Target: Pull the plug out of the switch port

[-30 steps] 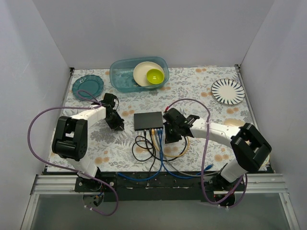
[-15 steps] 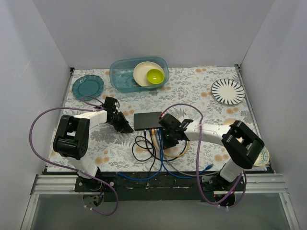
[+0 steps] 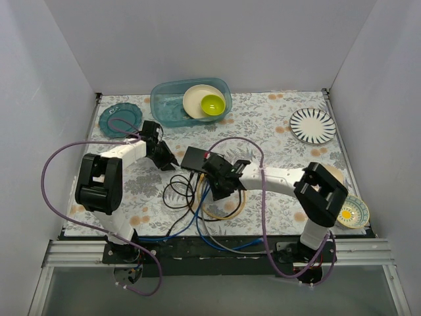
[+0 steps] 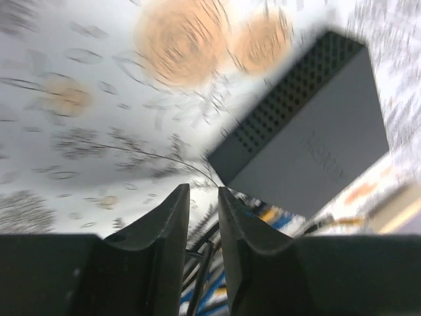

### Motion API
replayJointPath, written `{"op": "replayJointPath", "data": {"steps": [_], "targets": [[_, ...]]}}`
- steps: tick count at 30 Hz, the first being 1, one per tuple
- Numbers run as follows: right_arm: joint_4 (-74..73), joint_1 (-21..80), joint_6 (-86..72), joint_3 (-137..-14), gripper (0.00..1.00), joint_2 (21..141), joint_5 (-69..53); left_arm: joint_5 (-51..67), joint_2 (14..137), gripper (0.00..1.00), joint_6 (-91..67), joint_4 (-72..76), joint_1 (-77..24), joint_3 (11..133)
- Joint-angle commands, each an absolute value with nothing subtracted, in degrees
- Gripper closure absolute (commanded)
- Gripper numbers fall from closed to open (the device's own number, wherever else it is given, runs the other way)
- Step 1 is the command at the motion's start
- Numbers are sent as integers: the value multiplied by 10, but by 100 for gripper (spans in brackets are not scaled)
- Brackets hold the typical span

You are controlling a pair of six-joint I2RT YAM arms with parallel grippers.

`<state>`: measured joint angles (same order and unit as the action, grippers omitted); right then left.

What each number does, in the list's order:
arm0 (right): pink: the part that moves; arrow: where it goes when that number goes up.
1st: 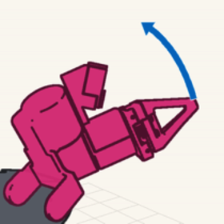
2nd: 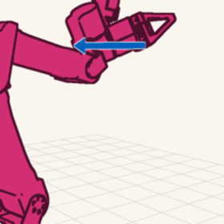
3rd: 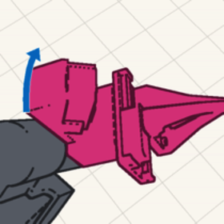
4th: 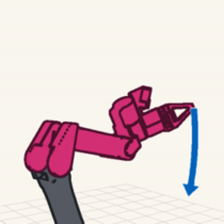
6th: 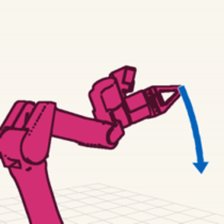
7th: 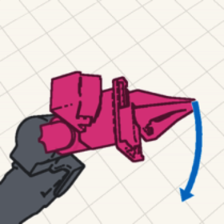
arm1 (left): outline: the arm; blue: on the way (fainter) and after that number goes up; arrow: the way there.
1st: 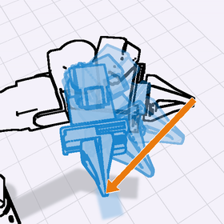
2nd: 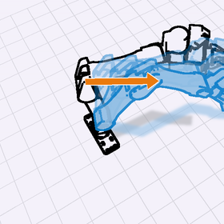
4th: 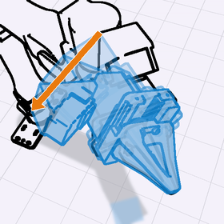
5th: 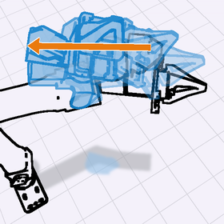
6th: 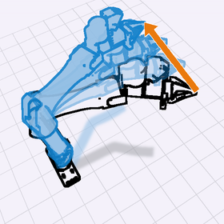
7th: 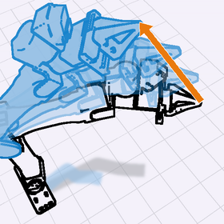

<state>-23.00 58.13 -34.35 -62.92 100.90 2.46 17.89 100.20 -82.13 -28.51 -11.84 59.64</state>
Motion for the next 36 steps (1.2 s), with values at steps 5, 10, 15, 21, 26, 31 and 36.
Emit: {"op": "replayJointPath", "data": {"steps": [5,10,15,21,26,31,36], "targets": [[-209,523,-243,-612,45,834,230,-7,804,45,-866,-323,-107,608],[-192,420,-251,-683,39,891,59,190,799,2,-916,-245,-107,551],[-122,361,-286,-694,38,925,-60,254,767,2,-933,-207,-108,520],[-84,343,-309,-659,42,920,-131,252,757,2,-911,-168,-108,511],[-8,342,-361,-556,48,889,-174,199,812,3,-947,-128,-107,510],[73,342,-411,-501,52,874,-210,251,848,16,-937,-149,-109,536],[96,342,-431,-508,53,872,-206,225,802,17,-866,-165,-113,533]]}}
